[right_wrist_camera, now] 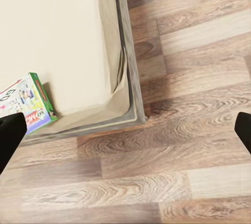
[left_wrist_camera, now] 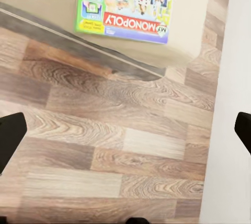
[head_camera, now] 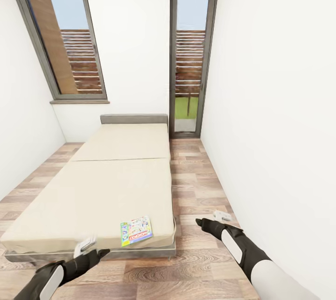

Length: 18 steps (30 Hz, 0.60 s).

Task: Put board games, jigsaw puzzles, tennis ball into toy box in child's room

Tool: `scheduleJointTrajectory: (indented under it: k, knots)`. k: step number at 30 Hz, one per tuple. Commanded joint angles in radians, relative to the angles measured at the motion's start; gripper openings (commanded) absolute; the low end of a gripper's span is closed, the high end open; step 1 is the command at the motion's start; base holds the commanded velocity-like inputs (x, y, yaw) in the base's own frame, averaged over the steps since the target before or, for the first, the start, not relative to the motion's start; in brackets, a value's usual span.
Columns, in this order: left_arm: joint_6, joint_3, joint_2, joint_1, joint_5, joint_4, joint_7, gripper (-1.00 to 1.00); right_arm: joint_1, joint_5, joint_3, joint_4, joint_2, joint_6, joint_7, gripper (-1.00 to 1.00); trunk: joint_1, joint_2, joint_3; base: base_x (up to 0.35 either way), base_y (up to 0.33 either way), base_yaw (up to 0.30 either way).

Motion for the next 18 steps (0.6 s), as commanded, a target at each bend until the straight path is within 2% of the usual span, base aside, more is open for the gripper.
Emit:
scheduleJointTrajectory:
  k: [1, 7, 10, 13, 15, 18]
  knots:
    - [-0.007, 0.003, -0.001, -0.001, 0.006, 0.022, -0.012, 1.00, 0.000, -0.002, 0.005, -0.002, -0.001, 0.010, 0.000, 1.00, 0.004, -0.009, -0.005, 0.000, 0.000, 0.000]
    - [-0.079, 0.003, -0.003, -0.001, 0.006, 0.106, -0.032, 1.00, 0.005, -0.002, 0.004, -0.005, -0.005, 0.021, 0.036, 1.00, 0.027, -0.051, -0.024, 0.000, 0.000, 0.000]
    - [-0.094, 0.004, -0.007, -0.001, 0.006, 0.119, -0.035, 1.00, 0.004, -0.001, 0.003, -0.005, -0.006, 0.022, 0.106, 1.00, 0.039, -0.072, -0.033, 0.000, 0.000, 0.000]
    - [-0.095, 0.005, -0.018, -0.001, 0.007, 0.124, -0.057, 1.00, 0.004, 0.000, -0.010, -0.006, -0.008, 0.024, 0.217, 1.00, 0.050, -0.093, -0.043, 0.000, 0.000, 0.000]
    - [-0.092, 0.004, -0.035, -0.001, 0.023, 0.122, -0.086, 1.00, 0.005, -0.001, -0.030, -0.006, -0.026, 0.024, 0.268, 1.00, 0.058, -0.107, -0.049, 0.000, 0.000, 0.000]
    - [-0.090, 0.003, -0.047, -0.001, 0.067, 0.117, -0.117, 1.00, 0.009, -0.003, -0.076, -0.007, -0.055, 0.022, 0.295, 1.00, 0.069, -0.128, -0.058, 0.000, 0.000, 0.000]
